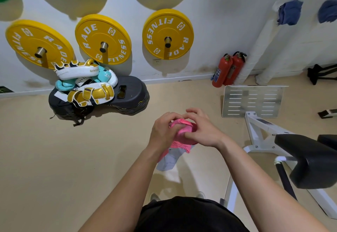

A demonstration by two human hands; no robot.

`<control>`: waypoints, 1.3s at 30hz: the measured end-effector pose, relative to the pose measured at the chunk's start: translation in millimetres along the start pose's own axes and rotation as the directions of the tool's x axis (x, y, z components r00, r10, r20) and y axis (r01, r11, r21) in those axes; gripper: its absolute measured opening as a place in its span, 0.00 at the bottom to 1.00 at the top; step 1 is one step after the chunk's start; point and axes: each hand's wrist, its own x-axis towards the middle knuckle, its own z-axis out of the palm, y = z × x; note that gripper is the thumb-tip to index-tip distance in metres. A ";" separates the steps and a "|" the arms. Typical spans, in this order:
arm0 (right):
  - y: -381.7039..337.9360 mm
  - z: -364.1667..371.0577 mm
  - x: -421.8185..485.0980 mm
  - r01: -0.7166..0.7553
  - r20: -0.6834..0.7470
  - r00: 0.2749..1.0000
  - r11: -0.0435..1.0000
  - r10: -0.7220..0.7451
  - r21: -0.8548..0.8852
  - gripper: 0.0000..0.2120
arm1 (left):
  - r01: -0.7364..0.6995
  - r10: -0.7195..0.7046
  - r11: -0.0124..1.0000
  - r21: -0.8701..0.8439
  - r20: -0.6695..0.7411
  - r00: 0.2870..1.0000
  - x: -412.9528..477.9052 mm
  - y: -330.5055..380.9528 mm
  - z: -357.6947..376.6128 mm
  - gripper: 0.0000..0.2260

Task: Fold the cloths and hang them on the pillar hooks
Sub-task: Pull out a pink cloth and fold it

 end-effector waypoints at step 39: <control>48.9 -24.8 9.8 -0.227 -0.538 0.786 0.951 0.305 0.208 0.09 | 0.397 -0.523 0.805 -0.441 -0.213 0.825 -17.3 -90.8 -68.2 0.07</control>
